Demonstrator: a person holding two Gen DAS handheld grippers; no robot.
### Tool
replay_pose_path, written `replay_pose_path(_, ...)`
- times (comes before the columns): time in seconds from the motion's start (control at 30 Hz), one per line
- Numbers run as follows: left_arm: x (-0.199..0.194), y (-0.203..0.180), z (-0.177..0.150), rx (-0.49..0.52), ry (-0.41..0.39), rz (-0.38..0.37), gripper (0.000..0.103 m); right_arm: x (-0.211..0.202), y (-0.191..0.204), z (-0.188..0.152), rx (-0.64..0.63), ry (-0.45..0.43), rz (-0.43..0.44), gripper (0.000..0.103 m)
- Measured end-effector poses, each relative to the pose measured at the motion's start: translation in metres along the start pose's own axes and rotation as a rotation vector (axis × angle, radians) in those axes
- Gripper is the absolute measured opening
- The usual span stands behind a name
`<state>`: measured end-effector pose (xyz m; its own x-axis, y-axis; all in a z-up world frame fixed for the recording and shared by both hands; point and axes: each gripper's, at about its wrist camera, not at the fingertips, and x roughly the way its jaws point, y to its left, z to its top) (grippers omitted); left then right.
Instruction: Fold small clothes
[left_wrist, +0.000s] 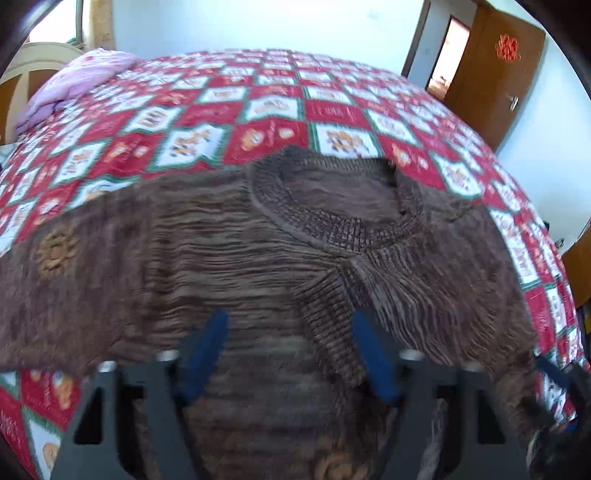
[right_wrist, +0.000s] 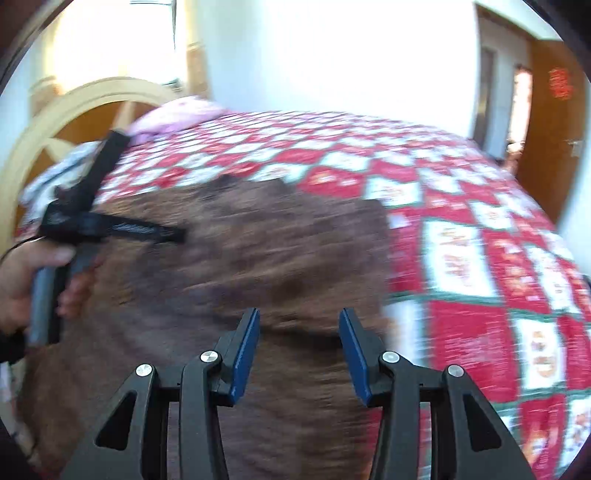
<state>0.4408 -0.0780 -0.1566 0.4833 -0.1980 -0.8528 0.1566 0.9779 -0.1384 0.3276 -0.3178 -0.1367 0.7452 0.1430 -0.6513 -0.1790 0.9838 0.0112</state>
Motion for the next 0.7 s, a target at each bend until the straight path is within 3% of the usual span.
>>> replay_pose_path(0.03,0.002,-0.002,0.001,0.002,-0.016,0.008,0.061,0.003,-0.004,0.001,-0.024,0.006,-0.059,0.046)
replay_pose_path(0.07,0.001,-0.005,0.002,0.012,-0.039,0.017,0.048,0.007,-0.007,0.001,-0.047,0.019,-0.098,0.046)
replay_pose_path(0.1,0.000,-0.010,0.003,0.034,-0.049,0.010,0.024,0.013,-0.008,0.001,-0.074,0.040,-0.127,0.046)
replay_pose_path(0.13,0.000,-0.017,0.005,0.060,-0.052,-0.001,0.016,0.018,-0.009,-0.001,-0.103,0.067,-0.139,0.046)
replay_pose_path(0.2,-0.001,-0.027,0.011,0.081,-0.054,0.014,0.009,0.025,-0.007,-0.004,-0.123,0.095,-0.137,0.026)
replay_pose_path(0.23,-0.001,-0.029,0.015,0.089,-0.064,0.028,0.008,0.025,-0.010,-0.009,-0.114,0.114,-0.123,0.013)
replay_pose_path(0.33,0.000,-0.031,0.029,0.094,-0.099,0.064,0.008,0.015,-0.017,-0.016,-0.056,0.116,-0.092,0.011)
replay_pose_path(0.47,0.004,-0.029,0.042,0.084,-0.111,0.064,0.008,0.014,-0.012,-0.019,-0.089,0.132,-0.080,0.013)
replay_pose_path(0.5,0.008,-0.031,0.043,0.100,-0.106,0.061,0.009,0.013,-0.014,-0.018,-0.093,0.132,-0.072,0.015)
replay_pose_path(0.53,0.012,-0.033,0.041,0.116,-0.097,0.073,0.010,0.013,-0.016,-0.015,-0.085,0.129,-0.075,0.032)
replay_pose_path(0.57,0.014,-0.034,0.039,0.123,-0.090,0.092,0.016,0.012,-0.021,-0.011,-0.068,0.124,-0.076,0.054)
replay_pose_path(0.63,0.014,-0.033,0.033,0.124,-0.078,0.106,0.024,0.007,-0.038,0.001,0.022,0.084,-0.010,0.063)
replay_pose_path(0.7,0.003,-0.030,0.025,0.126,-0.094,0.119,0.050,0.013,-0.057,0.018,0.130,0.073,0.041,0.063)
